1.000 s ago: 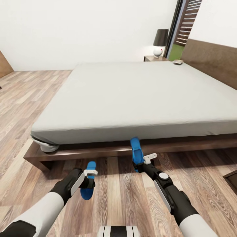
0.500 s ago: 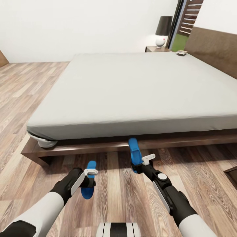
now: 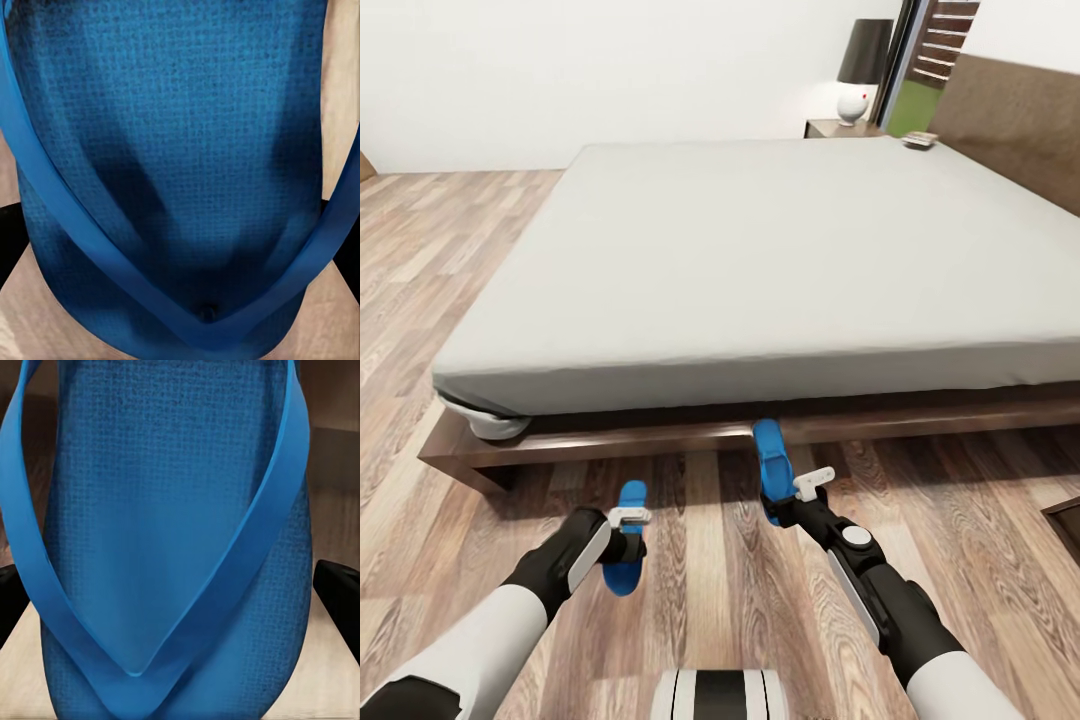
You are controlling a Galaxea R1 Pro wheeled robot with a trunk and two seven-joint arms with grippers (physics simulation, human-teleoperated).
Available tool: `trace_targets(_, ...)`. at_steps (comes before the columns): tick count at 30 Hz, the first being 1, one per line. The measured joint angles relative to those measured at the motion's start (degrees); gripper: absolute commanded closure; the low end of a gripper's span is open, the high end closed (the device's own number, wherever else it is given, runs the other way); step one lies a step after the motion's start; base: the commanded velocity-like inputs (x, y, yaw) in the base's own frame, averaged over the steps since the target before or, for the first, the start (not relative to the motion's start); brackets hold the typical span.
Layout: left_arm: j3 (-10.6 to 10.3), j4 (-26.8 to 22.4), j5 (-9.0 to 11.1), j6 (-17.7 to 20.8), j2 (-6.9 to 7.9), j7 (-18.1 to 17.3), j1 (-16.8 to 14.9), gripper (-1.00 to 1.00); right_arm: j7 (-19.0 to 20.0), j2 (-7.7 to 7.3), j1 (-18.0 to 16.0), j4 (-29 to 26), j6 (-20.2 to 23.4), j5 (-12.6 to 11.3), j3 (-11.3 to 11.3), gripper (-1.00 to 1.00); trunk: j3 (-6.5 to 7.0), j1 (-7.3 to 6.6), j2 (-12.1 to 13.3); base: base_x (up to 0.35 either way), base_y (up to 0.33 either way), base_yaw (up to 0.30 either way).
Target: In the bedroom, move the book from the bed onto either nightstand, and place the two sandals side by side next to the bed.
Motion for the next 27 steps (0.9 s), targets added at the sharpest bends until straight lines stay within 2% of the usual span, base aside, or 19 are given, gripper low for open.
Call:
trace_targets(2, 0.0, -0.1, 0.0, -0.6, -0.01, 0.0, 0.0, 1.00, 0.0, 0.00, 0.0, 0.0, 0.0, 0.0, 0.0, 1.00, -0.44, 0.05, 0.0, 0.000, 0.000, 0.000)
trace_targets(17, 0.1, -0.5, -0.1, -1.8, 0.04, 0.1, 0.0, 1.00, 0.1, -0.12, 0.2, -0.1, 0.1, -0.1, -0.1, 1.00, -0.45, 0.05, 0.0, 0.000, 0.000, 0.000)
trace_targets(20, 0.1, -0.5, -0.1, -1.9, 0.13, 0.1, 0.0, 1.00, 0.1, -0.74, 1.0, 0.2, 0.1, -0.1, -0.1, 1.00, -0.45, 0.05, 0.0, 0.000, 0.000, 0.000)
trace_targets(24, 0.1, -0.5, -0.1, -2.0, 0.00, 0.1, 0.0, 1.00, 0.7, -3.02, 1.9, 0.1, 0.3, -0.1, -0.1, 1.00, -0.45, 0.05, 0.0, 0.000, 0.000, 0.000)
trace_targets(27, 0.1, -0.5, -0.1, -2.0, 0.00, 0.1, 0.0, 1.00, 1.3, -3.58, 2.3, 0.2, 0.1, -0.2, -0.1, 1.00, -0.45, 0.05, 0.0, 0.000, 0.000, 0.000)
